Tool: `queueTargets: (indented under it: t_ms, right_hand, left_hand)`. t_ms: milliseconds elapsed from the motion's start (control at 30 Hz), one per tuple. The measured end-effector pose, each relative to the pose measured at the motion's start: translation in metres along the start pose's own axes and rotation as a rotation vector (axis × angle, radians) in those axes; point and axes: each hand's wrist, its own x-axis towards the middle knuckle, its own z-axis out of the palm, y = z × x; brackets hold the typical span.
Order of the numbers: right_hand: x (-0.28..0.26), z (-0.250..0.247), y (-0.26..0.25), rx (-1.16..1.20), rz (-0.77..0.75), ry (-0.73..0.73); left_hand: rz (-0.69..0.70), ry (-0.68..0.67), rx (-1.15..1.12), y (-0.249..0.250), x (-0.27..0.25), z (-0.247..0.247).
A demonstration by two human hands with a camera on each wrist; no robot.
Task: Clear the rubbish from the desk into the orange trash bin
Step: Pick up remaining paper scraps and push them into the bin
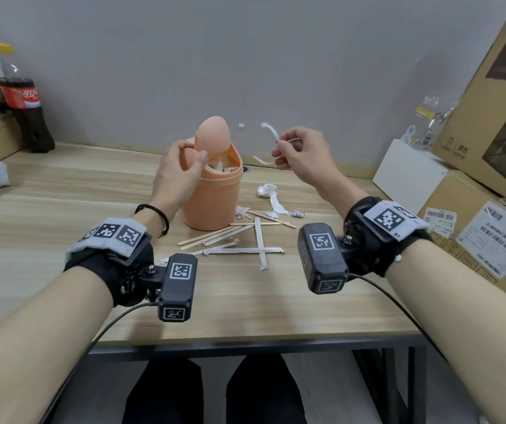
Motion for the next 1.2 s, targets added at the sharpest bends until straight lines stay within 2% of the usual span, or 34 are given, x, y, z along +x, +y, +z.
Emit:
queueTargets:
  t_ms: [167,267,400,633,833,1100,1200]
  right_hand:
    - [0.003,0.02,-0.011,0.005,-0.064,-0.109]
    - [0.004,0.024,-0.018,-0.04,-0.13,-0.14]
    - [0.008,0.025,-0.029,0.022,-0.204,-0.154]
    - [0.008,0.028,-0.028,-0.026,-0.24,-0.252]
    - [0.007,0.026,-0.036,0.06,-0.316,-0.197]
    - [0.014,0.033,-0.022,-0.164,-0.313,-0.15]
    - [0.013,0.035,-0.019,-0.216,-0.365,-0.181]
  left_hand:
    - [0.002,-0.014,-0.005,0.001,0.0,-0.003]
    - [0.005,-0.031,-0.001,0.001,0.0,-0.005]
    - [0.014,-0.041,0.002,0.0,0.001,-0.005]
    - [0.041,-0.046,0.027,-0.003,0.005,-0.007]
    - [0.046,-0.051,0.031,-0.005,0.006,-0.006]
    - [0.056,-0.047,0.037,-0.006,0.006,-0.007]
    - [0.059,-0.046,0.041,-0.007,0.006,-0.007]
